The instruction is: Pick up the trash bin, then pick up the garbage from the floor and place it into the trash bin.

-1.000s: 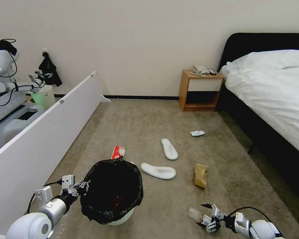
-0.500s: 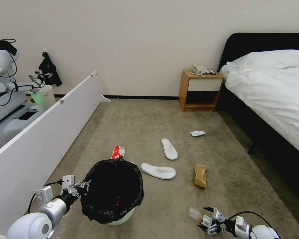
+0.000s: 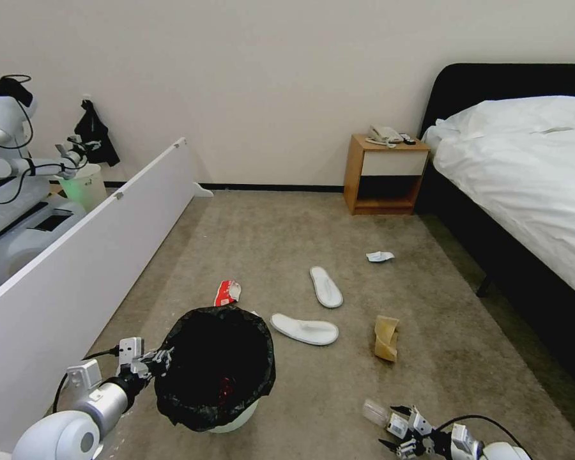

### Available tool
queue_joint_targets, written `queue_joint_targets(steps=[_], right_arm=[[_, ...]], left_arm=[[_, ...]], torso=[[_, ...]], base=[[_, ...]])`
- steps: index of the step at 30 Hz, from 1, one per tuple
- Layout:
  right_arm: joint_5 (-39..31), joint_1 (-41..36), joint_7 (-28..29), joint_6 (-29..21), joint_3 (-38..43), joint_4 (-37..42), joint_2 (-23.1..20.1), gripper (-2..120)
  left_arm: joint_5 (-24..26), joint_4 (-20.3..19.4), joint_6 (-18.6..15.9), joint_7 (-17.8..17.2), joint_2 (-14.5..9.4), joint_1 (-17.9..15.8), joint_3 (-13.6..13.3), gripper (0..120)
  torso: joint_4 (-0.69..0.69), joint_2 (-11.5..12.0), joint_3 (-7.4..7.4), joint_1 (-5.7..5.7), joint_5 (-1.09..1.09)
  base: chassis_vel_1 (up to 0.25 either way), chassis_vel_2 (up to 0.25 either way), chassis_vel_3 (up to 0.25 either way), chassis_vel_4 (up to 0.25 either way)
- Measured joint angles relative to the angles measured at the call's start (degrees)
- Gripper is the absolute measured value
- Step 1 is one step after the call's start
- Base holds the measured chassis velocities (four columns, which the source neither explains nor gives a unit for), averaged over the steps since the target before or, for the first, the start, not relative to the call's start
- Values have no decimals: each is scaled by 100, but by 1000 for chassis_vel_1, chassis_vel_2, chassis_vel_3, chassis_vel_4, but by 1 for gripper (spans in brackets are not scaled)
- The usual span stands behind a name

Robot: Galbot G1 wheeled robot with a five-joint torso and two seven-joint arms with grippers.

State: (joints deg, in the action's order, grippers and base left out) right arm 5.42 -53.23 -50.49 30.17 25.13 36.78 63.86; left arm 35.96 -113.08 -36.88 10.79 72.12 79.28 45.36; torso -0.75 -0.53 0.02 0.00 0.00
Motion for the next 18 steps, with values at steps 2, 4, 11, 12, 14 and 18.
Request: queue_joint_targets(steps=[2, 4, 11, 12, 14, 18], right_arm=[[22, 0, 10, 14, 32, -51, 5, 100], [39, -1, 16, 28, 59, -85, 5, 100], [108, -58, 45, 86, 179, -164, -6, 100], [116, -71, 55, 91, 183, -166, 0, 100], [134, -74, 71, 94, 186, -176, 14, 100], [164, -61, 129, 98, 196, -250, 55, 100]], left_arm=[[-1, 0, 1, 4, -5, 2, 5, 5], [0, 0, 2, 6, -9, 5, 10, 5], [-9, 0, 12, 12, 1, 26, -5, 5], [-11, -1, 12, 12, 2, 30, -6, 5], [-12, -3, 12, 12, 1, 33, -6, 5], [-12, -14, 15, 22, -25, 71, 25, 5]], torso=[[0, 0, 0, 0, 1], [0, 0, 0, 0, 1], [0, 0, 0, 0, 0], [-1, 0, 0, 0, 0], [-1, 0, 0, 0, 0], [0, 0, 0, 0, 1]], base=[[0, 0, 0, 0], [0, 0, 0, 0], [0, 0, 0, 0], [0, 0, 0, 0], [0, 0, 0, 0], [0, 0, 0, 0]])
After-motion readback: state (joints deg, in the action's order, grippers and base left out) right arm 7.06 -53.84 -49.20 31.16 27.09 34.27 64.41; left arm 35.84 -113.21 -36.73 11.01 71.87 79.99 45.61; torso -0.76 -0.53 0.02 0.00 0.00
